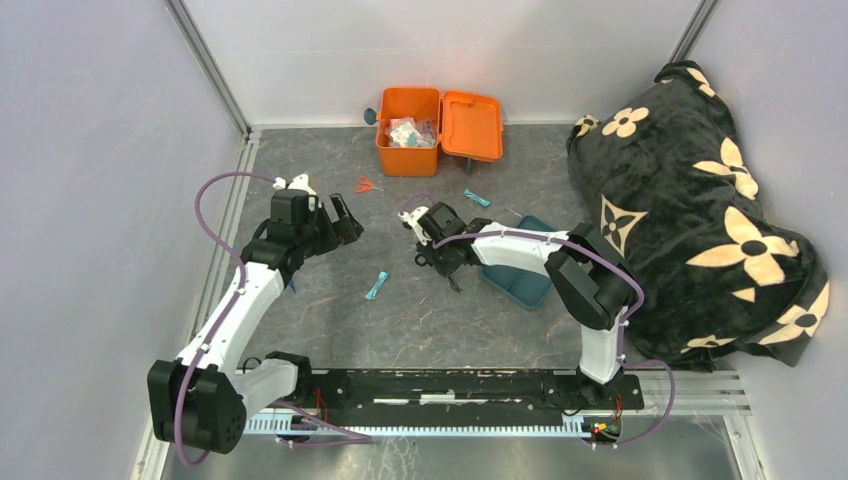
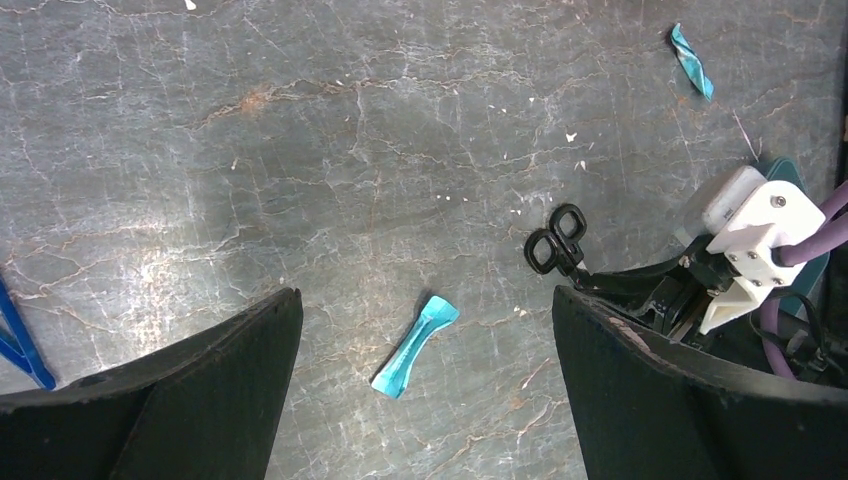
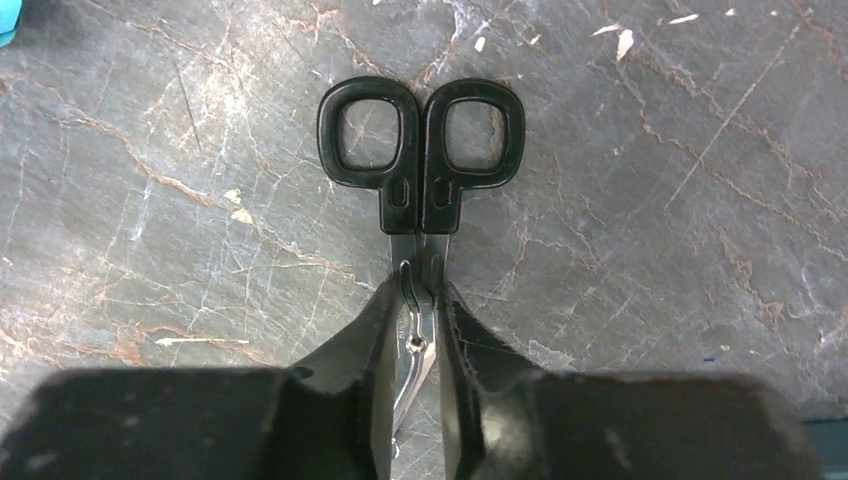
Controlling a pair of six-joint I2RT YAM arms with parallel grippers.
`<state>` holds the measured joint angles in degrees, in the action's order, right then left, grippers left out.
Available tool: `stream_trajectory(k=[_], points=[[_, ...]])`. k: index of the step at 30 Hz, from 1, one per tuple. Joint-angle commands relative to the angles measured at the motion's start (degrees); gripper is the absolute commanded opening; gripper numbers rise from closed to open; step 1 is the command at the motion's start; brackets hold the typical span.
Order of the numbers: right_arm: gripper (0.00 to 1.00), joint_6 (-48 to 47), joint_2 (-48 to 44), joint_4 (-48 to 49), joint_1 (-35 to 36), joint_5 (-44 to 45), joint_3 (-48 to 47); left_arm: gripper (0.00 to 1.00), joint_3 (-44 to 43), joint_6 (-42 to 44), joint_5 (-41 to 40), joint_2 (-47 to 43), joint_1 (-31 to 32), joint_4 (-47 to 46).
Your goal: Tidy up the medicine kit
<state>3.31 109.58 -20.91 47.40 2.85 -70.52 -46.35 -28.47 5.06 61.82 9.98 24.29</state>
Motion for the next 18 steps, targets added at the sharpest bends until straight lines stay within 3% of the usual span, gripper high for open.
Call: stream_trajectory(k=[1,6,18], points=[[0.14,-0.22,1.42,-1.17,0.52,3.92,0.72,1.00,1.08,-2.24,2.88,-0.20,-0.05,-2.14],[0.00,3.17,-1.92,3.86,0.15,-0.39,4.93,1.00,2.77,-4.86,6.62,1.38,0.66,-5.92],[0.00,6.33,-4.95,8.75,-1.76,-6.47,9.46,0.97,4.34,-12.06,9.74,11.71,10.24,-18.48]])
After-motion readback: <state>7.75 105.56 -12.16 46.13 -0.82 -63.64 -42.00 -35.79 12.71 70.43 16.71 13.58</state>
